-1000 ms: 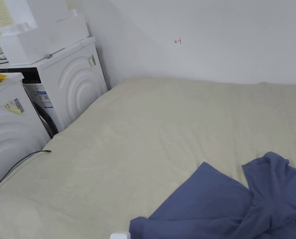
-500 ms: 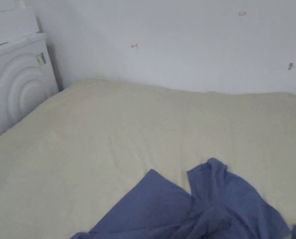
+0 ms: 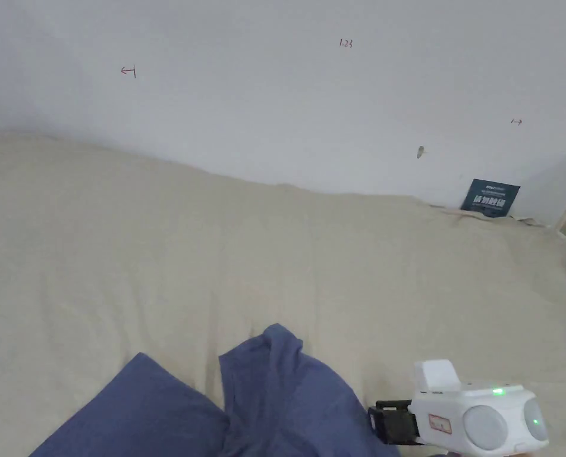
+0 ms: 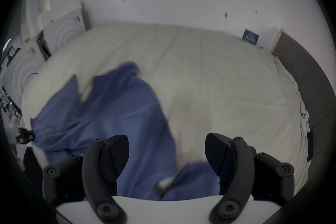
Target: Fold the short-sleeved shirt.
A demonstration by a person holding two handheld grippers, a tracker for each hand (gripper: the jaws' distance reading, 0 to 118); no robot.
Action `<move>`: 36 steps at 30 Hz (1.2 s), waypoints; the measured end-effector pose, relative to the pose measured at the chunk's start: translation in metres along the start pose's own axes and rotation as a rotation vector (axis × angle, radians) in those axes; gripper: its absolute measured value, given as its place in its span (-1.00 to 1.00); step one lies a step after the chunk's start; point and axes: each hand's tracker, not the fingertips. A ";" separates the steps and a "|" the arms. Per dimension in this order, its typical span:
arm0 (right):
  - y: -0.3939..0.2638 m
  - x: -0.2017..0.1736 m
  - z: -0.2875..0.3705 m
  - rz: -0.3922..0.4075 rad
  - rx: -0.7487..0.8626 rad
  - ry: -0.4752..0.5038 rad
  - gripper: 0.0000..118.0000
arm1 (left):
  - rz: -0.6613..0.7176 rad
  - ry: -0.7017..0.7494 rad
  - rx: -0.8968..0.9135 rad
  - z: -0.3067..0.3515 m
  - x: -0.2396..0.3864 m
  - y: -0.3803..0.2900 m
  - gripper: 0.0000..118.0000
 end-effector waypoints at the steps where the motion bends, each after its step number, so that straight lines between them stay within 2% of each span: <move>1: 0.006 0.003 -0.012 -0.019 -0.014 0.003 0.51 | 0.015 -0.006 -0.001 0.000 -0.002 0.001 -0.81; 4: 0.016 0.005 -0.041 -0.037 -0.017 0.048 0.50 | 0.053 -0.021 -0.008 0.002 -0.004 0.004 -0.81; 8: 0.004 -0.014 -0.067 0.069 -0.129 0.011 0.44 | 0.063 -0.021 -0.013 0.001 -0.003 0.006 -0.81; 9: -0.004 -0.021 -0.067 0.104 -0.110 -0.003 0.35 | 0.061 -0.018 -0.013 0.002 -0.002 0.006 -0.81; 10: -0.007 -0.026 -0.060 0.103 -0.033 -0.032 0.31 | 0.059 -0.014 -0.011 0.001 0.000 0.006 -0.81; 11: -0.010 -0.033 -0.054 0.098 -0.039 -0.022 0.20 | 0.055 -0.009 -0.009 0.001 0.001 0.005 -0.81; 12: -0.010 -0.035 -0.050 0.083 -0.035 0.021 -0.18 | 0.051 -0.005 -0.006 0.001 0.002 0.005 -0.81; 13: -0.011 -0.038 -0.049 0.057 -0.039 0.067 -0.44 | 0.048 -0.001 -0.003 0.002 0.003 0.005 -0.81; 14: -0.011 -0.044 -0.049 0.074 -0.053 0.028 -0.57 | 0.044 0.002 -0.002 0.001 0.004 0.005 -0.81; 16: -0.008 -0.044 -0.050 0.099 -0.062 0.018 -0.68 | 0.041 0.005 -0.001 0.002 0.004 0.006 -0.81; 17: -0.006 -0.040 -0.048 0.080 -0.068 0.021 -0.77 | 0.042 0.007 0.000 0.002 0.004 0.006 -0.81; 18: -0.005 -0.036 -0.043 0.043 -0.061 0.028 -0.97 | 0.045 0.006 0.002 0.003 0.004 0.006 -0.81; 21: -0.006 -0.029 -0.013 -0.064 0.013 0.088 -0.97 | 0.066 -0.015 0.009 0.009 0.000 0.007 -0.81; 23: -0.007 -0.022 0.023 -0.116 0.092 0.173 -0.97 | 0.163 -0.067 0.016 0.023 -0.008 0.011 -0.81; 24: -0.008 -0.020 0.043 -0.124 0.137 0.169 -0.97 | 0.201 -0.094 0.033 0.034 -0.011 0.013 -0.82; 27: -0.007 -0.016 0.112 -0.103 0.270 0.180 -0.97 | 0.295 -0.236 0.193 0.082 -0.022 0.025 -0.83; 31: -0.008 -0.007 0.205 -0.108 0.447 0.182 -0.97 | 0.252 -0.271 0.375 0.145 -0.023 0.059 -0.83; 33: -0.005 -0.003 0.246 -0.092 0.503 0.171 -0.97 | 0.254 -0.337 0.444 0.170 -0.024 0.079 -0.84; 36: 0.004 0.000 0.307 -0.055 0.620 0.112 -0.97 | 0.216 -0.361 0.550 0.204 -0.026 0.114 -0.84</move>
